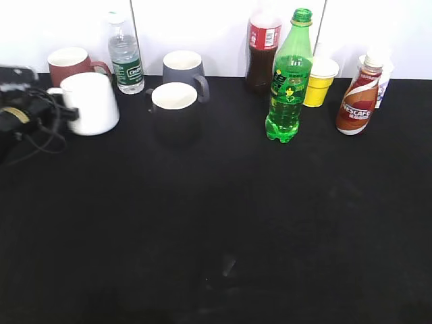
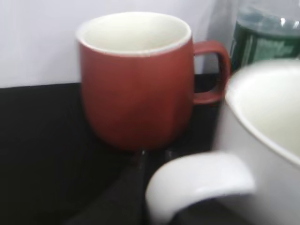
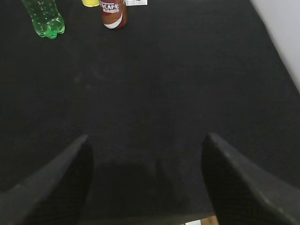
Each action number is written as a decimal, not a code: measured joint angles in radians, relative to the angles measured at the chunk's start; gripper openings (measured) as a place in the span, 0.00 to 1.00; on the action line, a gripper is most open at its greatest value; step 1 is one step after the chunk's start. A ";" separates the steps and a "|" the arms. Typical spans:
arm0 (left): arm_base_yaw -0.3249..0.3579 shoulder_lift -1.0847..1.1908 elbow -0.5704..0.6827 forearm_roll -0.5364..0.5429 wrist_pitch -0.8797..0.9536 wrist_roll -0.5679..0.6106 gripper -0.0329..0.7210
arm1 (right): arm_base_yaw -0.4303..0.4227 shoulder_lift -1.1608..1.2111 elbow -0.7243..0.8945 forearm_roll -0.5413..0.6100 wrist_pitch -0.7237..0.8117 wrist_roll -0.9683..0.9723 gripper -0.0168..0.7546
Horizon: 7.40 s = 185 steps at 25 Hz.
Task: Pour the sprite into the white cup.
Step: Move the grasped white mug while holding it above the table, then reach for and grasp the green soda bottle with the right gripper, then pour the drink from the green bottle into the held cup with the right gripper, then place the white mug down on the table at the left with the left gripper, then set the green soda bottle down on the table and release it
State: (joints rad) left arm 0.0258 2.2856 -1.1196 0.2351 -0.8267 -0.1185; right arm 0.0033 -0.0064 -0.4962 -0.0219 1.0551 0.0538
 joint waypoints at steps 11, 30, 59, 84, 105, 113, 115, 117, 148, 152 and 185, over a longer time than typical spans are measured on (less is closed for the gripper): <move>0.000 -0.583 0.676 0.016 -0.269 0.001 0.13 | 0.000 0.644 0.223 -0.008 -1.204 -0.045 0.72; 0.000 -0.583 0.701 0.065 -0.298 0.000 0.13 | 0.294 2.117 -0.418 -0.081 -1.941 0.045 0.88; -0.208 -0.498 0.625 0.199 -0.290 0.000 0.13 | 0.490 2.016 -0.710 -0.636 -1.611 -0.218 0.54; -0.209 -0.498 0.623 0.323 -0.328 0.000 0.13 | 0.496 2.019 -0.711 -0.149 -1.750 -1.443 0.51; -0.209 -0.498 0.623 0.349 -0.320 0.001 0.13 | 0.496 2.019 -0.711 -0.143 -1.818 -1.502 0.51; -0.209 -0.498 0.623 0.347 -0.318 0.002 0.13 | 0.496 2.019 -0.711 -0.142 -1.822 -1.502 0.51; -0.209 -0.498 0.623 0.343 -0.317 0.004 0.13 | 0.496 2.019 -0.711 -0.142 -1.822 -1.502 0.51; -0.209 -0.497 0.623 0.330 -0.316 0.004 0.13 | 0.496 2.019 -0.711 -0.142 -1.820 -1.486 0.51; -0.019 0.192 -0.139 -0.032 -0.297 0.015 0.13 | 0.496 2.019 -0.712 -0.136 -1.687 -0.167 0.51; -0.020 0.194 -0.139 -0.019 -0.313 -0.004 0.26 | 0.496 2.019 -0.712 -0.136 -1.687 -0.148 0.51; -0.026 -0.411 0.460 0.132 -0.312 -0.019 0.54 | 0.390 2.426 -0.784 0.103 -1.963 -0.092 0.60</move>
State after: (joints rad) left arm 0.0000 1.8751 -0.6593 0.3670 -1.1388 -0.1371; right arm 0.3936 2.4192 -1.2806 0.0809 -0.9075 -0.0379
